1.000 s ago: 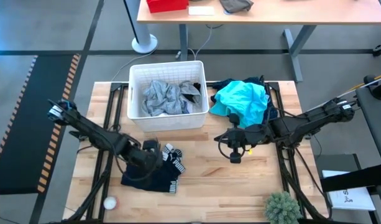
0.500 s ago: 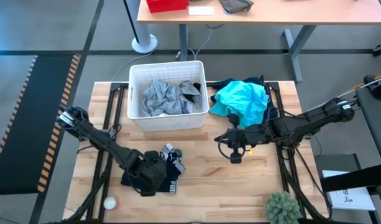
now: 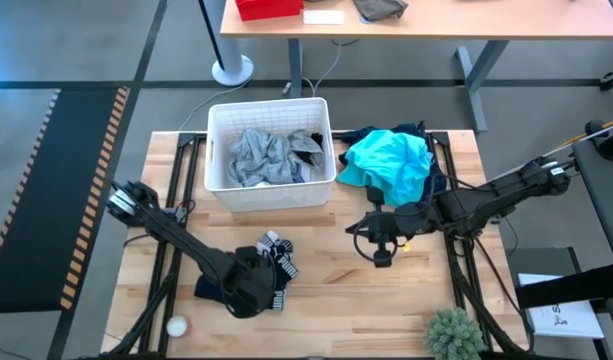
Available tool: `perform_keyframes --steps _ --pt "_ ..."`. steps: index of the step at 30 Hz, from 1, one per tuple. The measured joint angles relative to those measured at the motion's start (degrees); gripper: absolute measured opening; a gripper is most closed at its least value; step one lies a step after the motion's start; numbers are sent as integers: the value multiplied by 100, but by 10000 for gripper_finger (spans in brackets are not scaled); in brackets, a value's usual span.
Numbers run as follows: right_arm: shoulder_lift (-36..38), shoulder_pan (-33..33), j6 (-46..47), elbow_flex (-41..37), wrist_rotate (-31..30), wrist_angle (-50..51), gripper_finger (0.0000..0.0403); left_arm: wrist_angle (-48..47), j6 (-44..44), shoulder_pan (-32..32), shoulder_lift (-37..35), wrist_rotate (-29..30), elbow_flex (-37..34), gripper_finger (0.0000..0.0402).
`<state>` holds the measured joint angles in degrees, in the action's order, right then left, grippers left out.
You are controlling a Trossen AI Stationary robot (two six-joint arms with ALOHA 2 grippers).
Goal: Sort clothes
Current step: Put the blue underwear into the white bin
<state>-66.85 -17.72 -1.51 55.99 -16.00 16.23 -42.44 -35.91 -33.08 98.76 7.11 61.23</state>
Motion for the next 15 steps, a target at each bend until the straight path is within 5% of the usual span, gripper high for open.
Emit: perform_keyframes --steps 8,15 --pt "0 -4 -60 0 -6 0 0 44 -434 13 497 163 1 173" --pt "0 -20 -65 0 -8 2 0 71 -229 30 423 197 -14 22"
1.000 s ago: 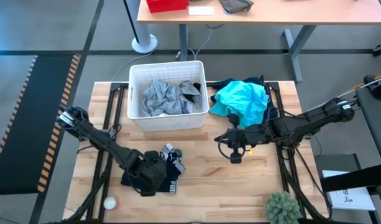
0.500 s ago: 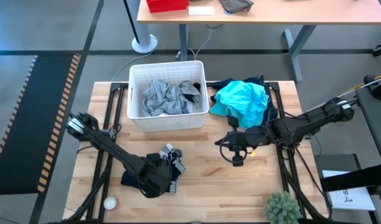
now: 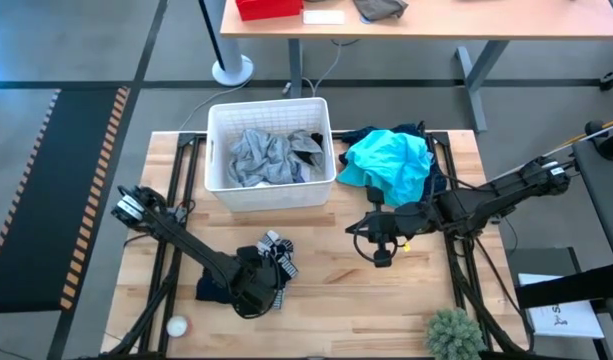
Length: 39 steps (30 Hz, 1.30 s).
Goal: Sort clothes
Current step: Put the blue underwear into the white bin
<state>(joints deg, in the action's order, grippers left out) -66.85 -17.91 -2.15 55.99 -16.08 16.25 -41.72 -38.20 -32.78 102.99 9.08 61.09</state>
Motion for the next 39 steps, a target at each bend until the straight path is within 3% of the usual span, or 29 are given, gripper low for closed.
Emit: perform_keyframes --steps 8,14,21,27,33,36,39 --pt "0 -9 -46 0 2 -10 0 -382 -81 22 -939 405 -21 6" --pt "0 -9 -39 0 2 -21 0 -476 -159 84 -2129 1198 -19 2" --pt "0 -9 -2 0 0 -30 0 -293 233 194 -3550 3100 246 1" --pt "0 -9 0 0 0 -188 0 715 1936 613 -4359 4201 410 1" --pt "2 -9 96 0 0 -241 0 2564 4233 1517 -4880 4074 500 0" --pt "2 -9 176 0 2 -242 0 3128 4832 2200 -5081 3283 501 0" --pt "2 -9 227 0 0 -260 0 3209 4765 3163 -5164 2131 504 0"
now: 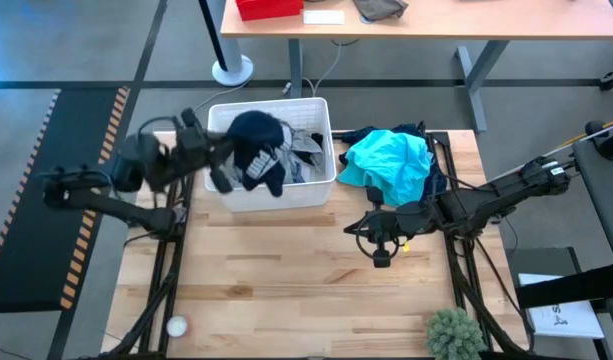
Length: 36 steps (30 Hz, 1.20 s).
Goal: Sort clothes
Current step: Put the blue underwear into the white bin
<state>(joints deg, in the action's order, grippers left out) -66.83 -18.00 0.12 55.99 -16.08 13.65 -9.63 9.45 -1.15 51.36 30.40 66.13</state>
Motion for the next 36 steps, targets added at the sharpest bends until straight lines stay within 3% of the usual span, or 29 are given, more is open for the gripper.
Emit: perform_keyframes --steps 6,11,22,36 --pt "0 0 -15 0 0 -137 0 -21 -582 1845 393 -1784 -74 0" --pt "0 0 -10 0 0 -209 0 -36 -760 2635 1240 -2671 -92 0" --pt "0 2 60 0 -48 -214 0 62 -589 2813 2867 -2754 -92 0" --pt "0 2 206 0 -54 -208 0 -224 -701 3257 3636 -2747 -257 0"
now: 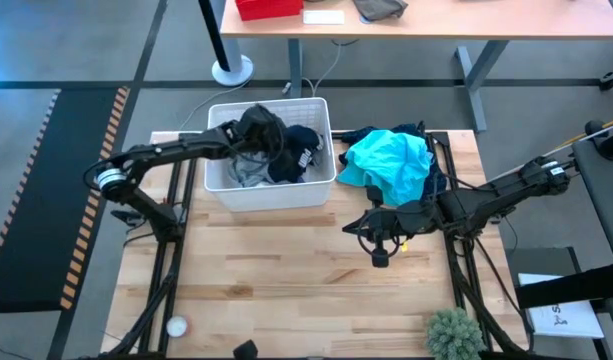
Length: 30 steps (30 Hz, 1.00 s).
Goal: Sort clothes
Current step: Put the blue underwear into the white bin
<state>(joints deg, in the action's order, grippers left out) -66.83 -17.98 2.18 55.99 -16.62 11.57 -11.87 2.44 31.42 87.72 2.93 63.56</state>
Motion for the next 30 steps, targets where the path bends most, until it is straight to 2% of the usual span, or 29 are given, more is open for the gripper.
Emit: perform_keyframes --steps 15,23,30 --pt "-7 0 -70 -47 4 30 0 210 -654 30 -120 60 -1035 8" --pt "-9 0 184 -83 10 11 0 30 -852 30 -282 60 -795 92" --pt "-11 43 173 0 8 7 0 23 -708 20 -919 1 -519 185"
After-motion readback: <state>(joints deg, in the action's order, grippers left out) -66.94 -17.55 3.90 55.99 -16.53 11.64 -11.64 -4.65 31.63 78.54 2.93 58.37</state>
